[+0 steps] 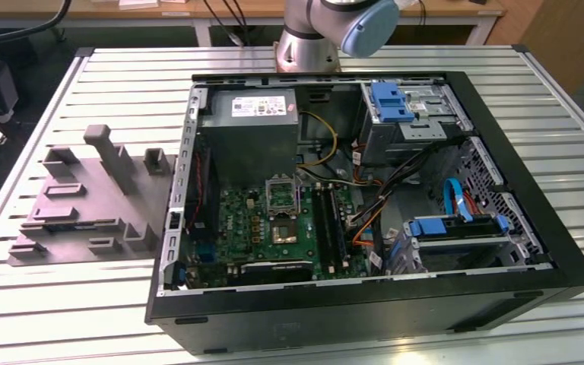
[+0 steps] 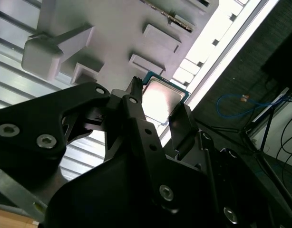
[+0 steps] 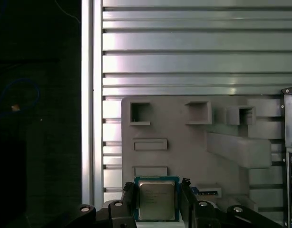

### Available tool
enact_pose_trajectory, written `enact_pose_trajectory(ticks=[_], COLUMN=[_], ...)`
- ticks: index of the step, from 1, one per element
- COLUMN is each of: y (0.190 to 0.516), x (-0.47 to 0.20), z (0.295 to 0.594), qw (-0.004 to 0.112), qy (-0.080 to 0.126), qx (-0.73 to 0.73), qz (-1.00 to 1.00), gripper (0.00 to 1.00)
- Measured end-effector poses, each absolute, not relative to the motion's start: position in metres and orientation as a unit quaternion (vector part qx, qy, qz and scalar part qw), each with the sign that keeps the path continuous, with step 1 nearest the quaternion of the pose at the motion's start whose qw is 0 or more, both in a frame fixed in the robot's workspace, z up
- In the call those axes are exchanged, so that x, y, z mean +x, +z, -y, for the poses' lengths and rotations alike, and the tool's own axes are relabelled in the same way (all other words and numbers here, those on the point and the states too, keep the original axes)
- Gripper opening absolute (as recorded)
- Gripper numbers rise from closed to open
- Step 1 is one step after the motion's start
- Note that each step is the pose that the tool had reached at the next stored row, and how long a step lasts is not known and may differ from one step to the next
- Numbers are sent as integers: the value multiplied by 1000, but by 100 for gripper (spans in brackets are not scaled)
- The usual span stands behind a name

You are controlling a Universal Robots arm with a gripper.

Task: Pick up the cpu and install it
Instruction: 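Pick up the cpu and move it towards the insertion slot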

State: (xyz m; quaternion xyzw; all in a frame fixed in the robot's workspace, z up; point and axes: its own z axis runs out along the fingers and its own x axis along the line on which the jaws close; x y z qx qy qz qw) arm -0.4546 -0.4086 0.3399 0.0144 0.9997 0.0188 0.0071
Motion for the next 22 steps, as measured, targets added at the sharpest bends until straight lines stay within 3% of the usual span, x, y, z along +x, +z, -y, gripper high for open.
enact_pose_trajectory(ticks=[22], y=[343], x=[-448], z=[409], qw=[7], qy=[19], qx=[14], qz=[-1000], gripper=[47])
